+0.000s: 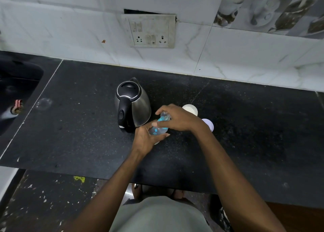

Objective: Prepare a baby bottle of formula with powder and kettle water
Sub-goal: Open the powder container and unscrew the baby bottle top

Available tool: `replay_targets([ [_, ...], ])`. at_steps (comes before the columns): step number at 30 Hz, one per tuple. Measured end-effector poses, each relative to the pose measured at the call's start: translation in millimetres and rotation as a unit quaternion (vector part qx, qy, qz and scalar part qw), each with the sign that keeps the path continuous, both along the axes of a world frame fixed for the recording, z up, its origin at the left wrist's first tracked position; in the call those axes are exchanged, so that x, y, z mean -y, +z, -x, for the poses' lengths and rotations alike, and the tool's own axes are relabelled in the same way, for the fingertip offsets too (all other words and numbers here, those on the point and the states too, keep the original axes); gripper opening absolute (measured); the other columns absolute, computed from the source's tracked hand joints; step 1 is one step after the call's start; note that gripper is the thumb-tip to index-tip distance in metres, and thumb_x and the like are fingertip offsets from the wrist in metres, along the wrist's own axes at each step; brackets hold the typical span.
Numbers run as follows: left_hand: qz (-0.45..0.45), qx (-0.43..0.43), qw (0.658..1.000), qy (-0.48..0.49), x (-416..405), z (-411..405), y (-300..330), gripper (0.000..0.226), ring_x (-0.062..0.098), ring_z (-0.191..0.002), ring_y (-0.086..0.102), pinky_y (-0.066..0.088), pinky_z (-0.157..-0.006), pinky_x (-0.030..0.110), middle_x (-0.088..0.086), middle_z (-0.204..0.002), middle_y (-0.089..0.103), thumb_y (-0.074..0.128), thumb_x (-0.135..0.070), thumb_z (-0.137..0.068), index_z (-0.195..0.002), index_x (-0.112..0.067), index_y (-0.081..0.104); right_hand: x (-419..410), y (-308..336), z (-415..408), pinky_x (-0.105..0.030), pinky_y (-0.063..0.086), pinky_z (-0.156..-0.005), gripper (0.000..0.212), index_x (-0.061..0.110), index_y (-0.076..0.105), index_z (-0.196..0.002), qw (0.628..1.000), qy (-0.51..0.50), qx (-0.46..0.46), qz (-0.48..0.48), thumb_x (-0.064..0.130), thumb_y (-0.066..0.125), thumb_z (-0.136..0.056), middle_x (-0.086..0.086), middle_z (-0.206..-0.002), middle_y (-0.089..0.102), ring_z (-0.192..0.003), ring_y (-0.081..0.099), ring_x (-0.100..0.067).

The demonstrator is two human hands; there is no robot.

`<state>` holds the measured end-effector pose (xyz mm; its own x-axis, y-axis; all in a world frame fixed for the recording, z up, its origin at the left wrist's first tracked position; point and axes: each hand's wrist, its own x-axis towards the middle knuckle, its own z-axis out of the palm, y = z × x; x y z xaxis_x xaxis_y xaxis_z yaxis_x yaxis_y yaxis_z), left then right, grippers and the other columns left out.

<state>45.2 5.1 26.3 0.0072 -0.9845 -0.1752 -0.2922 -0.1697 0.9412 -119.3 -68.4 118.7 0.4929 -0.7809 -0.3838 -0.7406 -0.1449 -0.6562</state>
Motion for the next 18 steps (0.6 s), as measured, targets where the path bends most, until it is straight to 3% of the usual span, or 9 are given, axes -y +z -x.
replay_targets([
  [2, 0.002, -0.005, 1.0, -0.001, 0.8, 1.0, 0.8, 0.051, -0.003, -0.091, 0.073, 0.054, -0.078, 0.012, -0.008, -0.102, 0.079, 0.094, -0.017, -0.075, -0.122, -0.015, 0.074, -1.1, -2.4, -2.8, -0.03, 0.059, -0.07, 0.057, 0.017, 0.063, -0.13, 0.996, -0.073, -0.026, -0.033, 0.063, 0.061, -0.095, -0.007, -0.119, 0.069, -0.091, 0.073, -0.021],
  [5, 0.011, 0.001, 1.0, -0.01, 0.4, 1.4, 0.5, 0.051, -0.004, -0.091, 0.072, 0.054, -0.078, 0.012, -0.01, -0.103, 0.078, 0.093, -0.016, -0.076, -0.123, -0.016, 0.073, -1.4, -5.0, -4.8, -0.029, 0.059, -0.049, 0.059, 0.009, 0.067, -0.119, 0.99, -0.109, -0.039, -0.079, 0.063, 0.05, -0.101, -0.019, -0.09, 0.075, -0.057, 0.071, -0.022],
  [7, 0.013, 0.012, 1.0, -0.018, 0.4, 0.6, -1.5, 0.052, -0.004, -0.094, 0.072, 0.053, -0.079, 0.01, -0.011, -0.105, 0.078, 0.094, -0.018, -0.075, -0.123, -0.016, 0.073, 0.1, -4.4, -2.3, -0.03, 0.061, -0.052, 0.046, 0.007, 0.068, -0.118, 0.991, -0.093, -0.035, -0.086, 0.049, 0.055, -0.104, -0.022, -0.09, 0.075, -0.062, 0.072, -0.027],
  [9, 0.007, 0.018, 1.0, -0.021, -0.8, 0.2, -3.2, 0.055, -0.003, -0.096, 0.072, 0.053, -0.079, 0.01, -0.01, -0.107, 0.078, 0.095, -0.02, -0.075, -0.125, -0.016, 0.074, 4.3, -5.0, 3.4, -0.033, 0.065, -0.064, 0.027, 0.012, 0.068, -0.122, 0.994, -0.052, -0.017, -0.091, 0.029, 0.064, -0.102, -0.018, -0.108, 0.074, -0.078, 0.075, -0.027],
  [11, 0.003, 0.017, 1.0, -0.012, -1.8, -0.2, -2.6, 0.053, -0.004, -0.091, 0.072, 0.052, -0.077, 0.009, -0.01, -0.103, 0.079, 0.095, -0.022, -0.074, -0.124, -0.018, 0.075, 7.4, -3.1, 6.4, -0.037, 0.066, -0.071, 0.035, 0.023, 0.066, -0.129, 0.998, 0.0, -0.002, -0.069, 0.018, 0.072, -0.094, -0.01, -0.123, 0.068, -0.093, 0.073, -0.025],
  [13, 0.0, 0.012, 1.0, -0.006, -0.7, -0.7, -2.2, 0.049, -0.009, -0.087, 0.07, 0.05, -0.075, 0.007, -0.012, -0.098, 0.078, 0.094, -0.019, -0.075, -0.121, -0.019, 0.075, 7.4, -0.1, 6.5, -0.038, 0.065, -0.071, 0.051, 0.03, 0.058, -0.139, 0.998, 0.023, 0.011, -0.052, 0.026, 0.077, -0.092, -0.008, -0.127, 0.063, -0.097, 0.071, -0.028],
  [15, -0.002, 0.001, 1.0, -0.007, 0.2, -0.5, 0.9, 0.048, -0.01, -0.091, 0.07, 0.051, -0.077, 0.007, -0.014, -0.1, 0.076, 0.093, -0.015, -0.077, -0.12, -0.02, 0.073, 6.4, 4.3, 4.3, -0.037, 0.066, -0.069, 0.063, 0.032, 0.047, -0.15, 0.999, 0.008, 0.0, -0.044, 0.047, 0.073, -0.094, -0.005, -0.131, 0.059, -0.099, 0.07, -0.026],
  [18, 0.004, -0.004, 1.0, -0.015, 2.3, -0.3, 2.3, 0.053, -0.004, -0.098, 0.072, 0.054, -0.081, 0.01, -0.014, -0.107, 0.076, 0.092, -0.016, -0.077, -0.125, -0.02, 0.071, 7.2, 2.9, -2.5, -0.032, 0.065, -0.061, 0.066, 0.022, 0.052, -0.145, 0.992, -0.075, -0.032, -0.093, 0.065, 0.06, -0.095, -0.006, -0.125, 0.067, -0.091, 0.076, -0.025],
])
